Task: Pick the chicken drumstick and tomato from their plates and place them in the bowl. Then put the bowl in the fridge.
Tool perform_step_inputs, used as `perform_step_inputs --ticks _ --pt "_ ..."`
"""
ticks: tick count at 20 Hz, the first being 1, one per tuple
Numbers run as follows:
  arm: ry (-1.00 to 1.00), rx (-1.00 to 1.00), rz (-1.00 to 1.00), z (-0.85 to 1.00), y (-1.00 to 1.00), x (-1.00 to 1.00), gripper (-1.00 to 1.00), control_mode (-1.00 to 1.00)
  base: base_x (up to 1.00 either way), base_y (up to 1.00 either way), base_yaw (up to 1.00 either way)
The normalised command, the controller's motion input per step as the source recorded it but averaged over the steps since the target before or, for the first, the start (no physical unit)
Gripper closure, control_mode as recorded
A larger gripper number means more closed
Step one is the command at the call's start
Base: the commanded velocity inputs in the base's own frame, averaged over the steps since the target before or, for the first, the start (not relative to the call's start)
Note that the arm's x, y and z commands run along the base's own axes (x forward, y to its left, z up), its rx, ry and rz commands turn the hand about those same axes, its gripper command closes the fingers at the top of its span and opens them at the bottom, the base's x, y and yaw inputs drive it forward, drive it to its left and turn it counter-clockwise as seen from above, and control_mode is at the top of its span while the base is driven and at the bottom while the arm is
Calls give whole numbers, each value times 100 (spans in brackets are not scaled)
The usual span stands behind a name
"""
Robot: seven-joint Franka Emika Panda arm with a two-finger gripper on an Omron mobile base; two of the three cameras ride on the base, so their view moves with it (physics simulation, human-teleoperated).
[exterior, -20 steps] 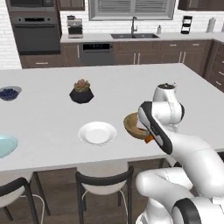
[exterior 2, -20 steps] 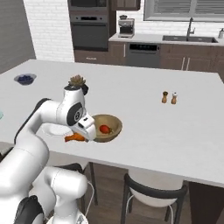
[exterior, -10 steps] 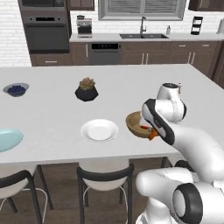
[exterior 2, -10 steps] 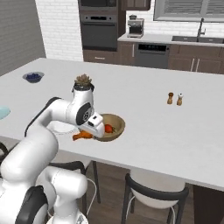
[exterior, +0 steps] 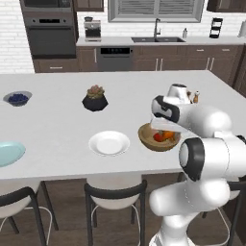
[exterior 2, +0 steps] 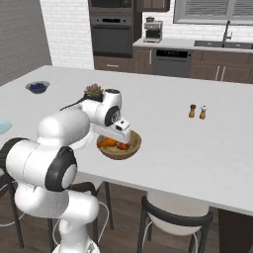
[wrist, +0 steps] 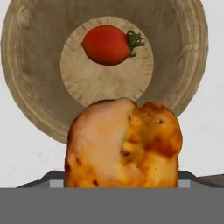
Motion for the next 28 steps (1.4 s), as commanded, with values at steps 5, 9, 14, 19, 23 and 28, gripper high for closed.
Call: perform_step_inputs --ticks 5,9,14,19,23,28 --pt "1 0 1 -33 -10 99 100 -100 0 0 0" --pt "-3 0 4 -52 -16 78 100 -100 0 0 0" --pt "-8 0 16 -26 -2 41 100 -100 0 0 0" --pt "-9 0 48 0 0 -19 100 -100 0 0 0" --pt "-24 0 63 1 -6 -70 100 -100 0 0 0" --pt "-22 0 57 29 0 -51 100 -100 0 0 0"
